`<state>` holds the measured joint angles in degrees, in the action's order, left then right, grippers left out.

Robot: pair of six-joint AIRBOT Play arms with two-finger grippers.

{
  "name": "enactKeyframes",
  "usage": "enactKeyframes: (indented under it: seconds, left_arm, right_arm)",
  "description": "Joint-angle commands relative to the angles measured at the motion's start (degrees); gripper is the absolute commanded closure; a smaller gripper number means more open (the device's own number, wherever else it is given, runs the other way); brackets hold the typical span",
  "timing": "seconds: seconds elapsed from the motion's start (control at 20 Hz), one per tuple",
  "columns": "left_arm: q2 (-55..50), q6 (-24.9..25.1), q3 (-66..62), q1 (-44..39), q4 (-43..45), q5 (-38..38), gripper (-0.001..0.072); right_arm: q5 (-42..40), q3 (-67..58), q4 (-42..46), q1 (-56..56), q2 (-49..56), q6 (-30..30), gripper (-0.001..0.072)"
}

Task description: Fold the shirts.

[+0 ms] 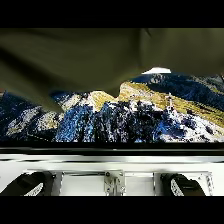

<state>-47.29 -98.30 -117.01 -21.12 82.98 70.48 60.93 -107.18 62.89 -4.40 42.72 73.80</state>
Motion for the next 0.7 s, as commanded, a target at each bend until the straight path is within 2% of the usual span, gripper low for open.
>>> enactKeyframes:
  seconds: [0.0,0.15,0.25,0.35,0.5,0.65]
  left_arm:
    - [1.68,1.60,0.20,0.02,1.05,0.11,0.0667]
    - [1.20,1.60,3.69,0.02,4.98,6.73,0.0667]
    - [0.87,1.33,11.19,0.02,4.81,13.25,0.0667]
    - [0.85,0.96,21.90,0.02,4.87,16.63,0.0667]
    - [0.50,0.26,40.94,0.04,4.96,16.28,0.0667]
    - [-1.60,-2.49,58.53,0.90,5.53,7.58,0.0668]
  right_arm:
    - [4.42,-1.38,7.91,-0.07,-2.45,4.50,0.0657]
    - [12.39,-1.38,11.98,-0.07,0.11,5.53,0.0657]
    - [17.51,-1.38,11.65,-0.07,3.93,7.17,0.0658]
    - [25.05,-1.36,11.58,-0.07,9.46,9.22,0.0657]
    - [32.17,0.96,11.54,-0.07,19.69,9.05,0.0657]
    - [25.59,6.75,11.17,-0.07,29.75,7.69,0.0657]
